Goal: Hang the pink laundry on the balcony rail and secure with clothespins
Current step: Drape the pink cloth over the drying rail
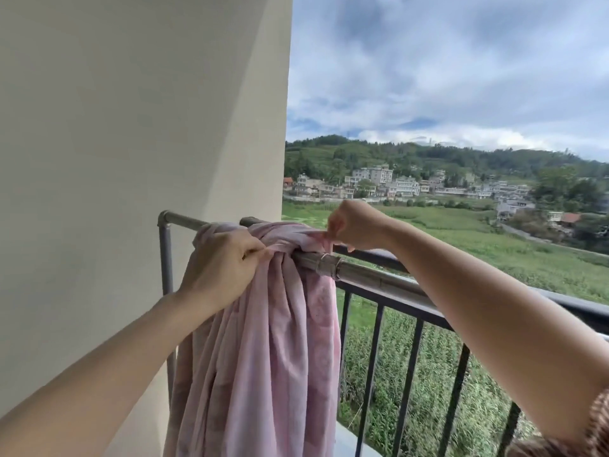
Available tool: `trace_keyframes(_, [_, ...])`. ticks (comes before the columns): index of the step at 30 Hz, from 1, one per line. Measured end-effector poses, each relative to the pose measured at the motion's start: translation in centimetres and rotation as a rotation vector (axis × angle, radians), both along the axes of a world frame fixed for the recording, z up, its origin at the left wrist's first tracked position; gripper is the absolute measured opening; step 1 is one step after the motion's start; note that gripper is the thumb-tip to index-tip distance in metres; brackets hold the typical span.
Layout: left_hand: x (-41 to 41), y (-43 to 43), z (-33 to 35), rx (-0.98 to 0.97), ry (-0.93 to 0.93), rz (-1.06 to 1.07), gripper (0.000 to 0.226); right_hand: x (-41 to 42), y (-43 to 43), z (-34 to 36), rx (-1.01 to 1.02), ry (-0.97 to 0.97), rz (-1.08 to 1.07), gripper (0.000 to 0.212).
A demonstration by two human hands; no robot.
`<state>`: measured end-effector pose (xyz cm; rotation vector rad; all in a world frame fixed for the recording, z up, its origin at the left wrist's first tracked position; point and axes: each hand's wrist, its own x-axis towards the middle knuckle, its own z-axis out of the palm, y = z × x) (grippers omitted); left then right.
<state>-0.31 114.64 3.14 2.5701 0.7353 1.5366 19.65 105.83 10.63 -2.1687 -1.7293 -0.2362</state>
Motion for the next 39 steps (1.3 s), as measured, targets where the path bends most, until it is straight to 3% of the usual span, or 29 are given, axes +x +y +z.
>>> trace_keyframes(5, [-1.3, -1.5, 4.0, 0.101, -0.23, 0.003, 0.016, 1.4, -2.1, 1.7, 0.208, 0.179, -0.101, 0.02])
trace_keyframes(7, [-1.1, -2.3, 5.6, 0.043, -0.339, -0.051, 0.015, 1.6, -2.4, 2.5, 0.363, 0.413, -0.133, 0.025])
trace_keyframes(10, [-0.9, -2.6, 7.8, -0.204, -0.491, -0.204, 0.012, 1.4, -2.8, 3.1, 0.608, 0.849, -0.127, 0.031])
trace_keyframes(12, [-0.6, -2.6, 8.8, -0.295, -0.519, -0.262, 0.015, 0.3, -3.2, 2.7, 0.516, 0.955, 0.098, 0.012])
trace_keyframes(14, [-0.1, -3.1, 9.1, -0.35, -0.525, -0.284, 0.021, -1.4, -3.6, 1.5, 0.313, 1.004, 0.318, 0.028])
trace_keyframes(15, [0.1, -3.4, 9.2, -0.379, -0.539, -0.301, 0.023, -2.2, -3.7, 0.6, 0.229, 0.955, 0.359, 0.041])
trace_keyframes(17, [0.4, -3.8, 9.3, -0.454, -0.571, -0.355, 0.025, -2.8, -2.6, -1.3, 0.174, 0.563, 0.23, 0.064])
trace_keyframes(19, [0.3, -3.9, 9.5, -0.494, -0.582, -0.386, 0.025, -2.3, -2.1, -2.2, 0.28, 0.082, -0.001, 0.041])
trace_keyframes(20, [0.2, -3.8, 9.6, -0.497, -0.583, -0.38, 0.025, -1.9, -2.3, -2.0, 0.354, 0.001, -0.076, 0.028])
trace_keyframes(21, [0.0, -3.6, 9.5, -0.496, -0.585, -0.361, 0.025, -1.2, -2.4, -1.6, 0.398, 0.042, -0.103, 0.023])
trace_keyframes(22, [-0.2, -3.3, 9.3, -0.494, -0.582, -0.332, 0.026, -0.6, -2.8, -0.7, 0.445, 0.218, -0.106, 0.021])
trace_keyframes(25, [0.0, -2.6, 8.3, -0.507, -0.548, -0.267, 0.028, 0.9, -3.8, 2.2, 0.53, 1.041, -0.003, 0.021])
trace_keyframes(26, [0.1, -2.5, 7.9, -0.507, -0.537, -0.25, 0.027, 1.4, -3.9, 2.7, 0.542, 1.159, 0.02, 0.019])
trace_keyframes(28, [0.2, -2.1, 7.4, -0.49, -0.52, -0.209, 0.023, 2.4, -4.9, 3.2, 0.466, 1.102, -0.01, 0.012])
trace_keyframes(32, [0.3, -1.1, 7.2, -0.525, -0.419, -0.215, 0.022, 3.6, -7.8, 3.9, -0.074, 0.978, 0.006, 0.017])
trace_keyframes(35, [1.6, -1.6, 6.8, -0.435, -0.344, -0.123, 0.023, 3.9, -7.9, 3.6, -0.024, 0.898, 0.005, 0.02])
trace_keyframes(39, [3.2, -1.8, 4.8, -0.3, -0.171, 0.157, 0.015, 4.0, -6.5, 1.1, 0.126, 0.124, -0.088, 0.015])
